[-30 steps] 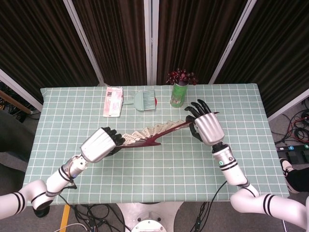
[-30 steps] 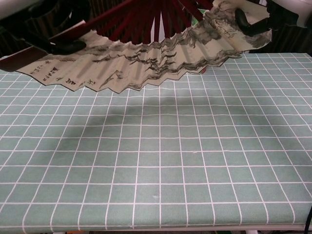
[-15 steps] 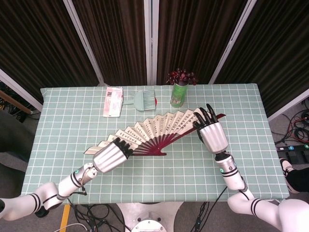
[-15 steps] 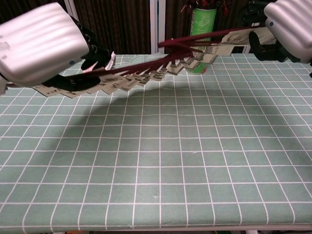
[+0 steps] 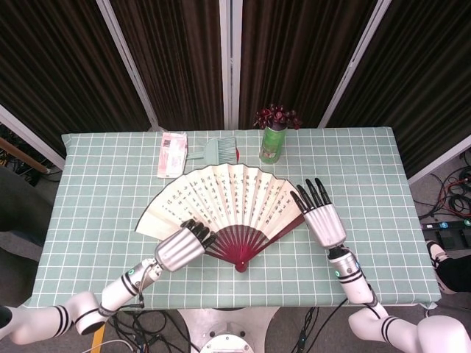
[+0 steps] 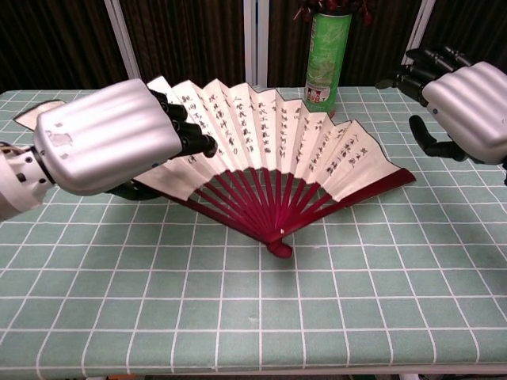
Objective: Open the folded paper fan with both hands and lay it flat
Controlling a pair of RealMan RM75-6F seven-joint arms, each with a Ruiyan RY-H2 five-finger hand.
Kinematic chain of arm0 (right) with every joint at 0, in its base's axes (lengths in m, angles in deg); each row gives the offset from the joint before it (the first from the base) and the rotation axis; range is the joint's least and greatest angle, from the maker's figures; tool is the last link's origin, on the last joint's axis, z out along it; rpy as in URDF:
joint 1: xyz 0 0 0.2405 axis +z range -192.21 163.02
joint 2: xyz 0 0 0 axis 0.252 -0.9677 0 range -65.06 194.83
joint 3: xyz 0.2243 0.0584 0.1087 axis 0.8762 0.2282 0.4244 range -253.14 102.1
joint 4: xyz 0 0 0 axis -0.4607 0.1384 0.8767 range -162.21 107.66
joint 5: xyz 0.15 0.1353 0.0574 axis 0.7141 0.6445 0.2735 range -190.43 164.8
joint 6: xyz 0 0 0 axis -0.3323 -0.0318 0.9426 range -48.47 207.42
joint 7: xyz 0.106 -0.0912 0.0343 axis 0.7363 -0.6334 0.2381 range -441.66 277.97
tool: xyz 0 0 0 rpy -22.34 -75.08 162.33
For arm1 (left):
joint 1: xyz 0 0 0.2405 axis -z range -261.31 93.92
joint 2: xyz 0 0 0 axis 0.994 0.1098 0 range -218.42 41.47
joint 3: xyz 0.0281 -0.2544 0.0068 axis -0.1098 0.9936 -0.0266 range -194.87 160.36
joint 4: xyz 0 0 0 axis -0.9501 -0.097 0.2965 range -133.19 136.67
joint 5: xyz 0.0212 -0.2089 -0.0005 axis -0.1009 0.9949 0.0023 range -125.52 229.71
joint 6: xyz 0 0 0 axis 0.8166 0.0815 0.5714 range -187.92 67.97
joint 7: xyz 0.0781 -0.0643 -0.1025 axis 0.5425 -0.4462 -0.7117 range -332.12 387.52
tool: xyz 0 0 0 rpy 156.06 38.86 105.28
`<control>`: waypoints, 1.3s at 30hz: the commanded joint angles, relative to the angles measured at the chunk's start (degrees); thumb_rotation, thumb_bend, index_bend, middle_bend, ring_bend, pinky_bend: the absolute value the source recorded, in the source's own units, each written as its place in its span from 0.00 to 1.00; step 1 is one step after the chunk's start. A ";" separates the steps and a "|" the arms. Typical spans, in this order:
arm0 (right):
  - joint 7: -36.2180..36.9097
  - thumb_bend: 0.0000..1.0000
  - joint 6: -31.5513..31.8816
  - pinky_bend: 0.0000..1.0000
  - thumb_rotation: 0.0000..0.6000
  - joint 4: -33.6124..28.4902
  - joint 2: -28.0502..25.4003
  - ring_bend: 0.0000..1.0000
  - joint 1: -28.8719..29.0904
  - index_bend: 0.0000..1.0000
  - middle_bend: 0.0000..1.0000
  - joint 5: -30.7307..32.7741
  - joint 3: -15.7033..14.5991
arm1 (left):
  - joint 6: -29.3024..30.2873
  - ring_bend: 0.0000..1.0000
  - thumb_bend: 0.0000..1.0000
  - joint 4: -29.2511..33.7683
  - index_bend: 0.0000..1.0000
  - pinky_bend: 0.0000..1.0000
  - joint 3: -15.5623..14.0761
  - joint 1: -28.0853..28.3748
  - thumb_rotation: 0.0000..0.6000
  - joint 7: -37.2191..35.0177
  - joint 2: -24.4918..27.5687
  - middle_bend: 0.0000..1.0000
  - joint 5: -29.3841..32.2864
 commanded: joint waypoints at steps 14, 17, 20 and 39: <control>-4.54 0.31 -7.74 0.00 1.00 -19.51 -12.68 0.00 -3.05 0.00 0.03 5.42 0.72 | -22.24 0.00 0.00 13.18 0.03 0.14 7.11 2.52 0.80 -16.15 2.42 0.07 29.17; -2.16 0.14 -9.10 0.00 1.00 -23.00 -16.10 0.00 -3.61 0.00 0.03 6.53 0.90 | -21.56 0.00 0.00 13.29 0.01 0.14 8.39 1.98 0.74 -23.07 3.83 0.07 30.09; 0.12 0.01 -10.20 0.00 1.00 -26.02 -19.55 0.00 -4.11 0.00 0.03 7.35 1.06 | -21.79 0.00 0.00 13.16 0.01 0.14 9.70 1.37 0.74 -30.92 5.22 0.07 31.76; 28.21 0.21 -3.06 0.00 1.00 -31.43 -37.24 0.02 -12.66 0.00 0.07 0.66 -2.82 | 8.97 0.05 0.00 7.55 0.11 0.14 6.90 -16.97 1.00 -32.07 17.46 0.13 30.72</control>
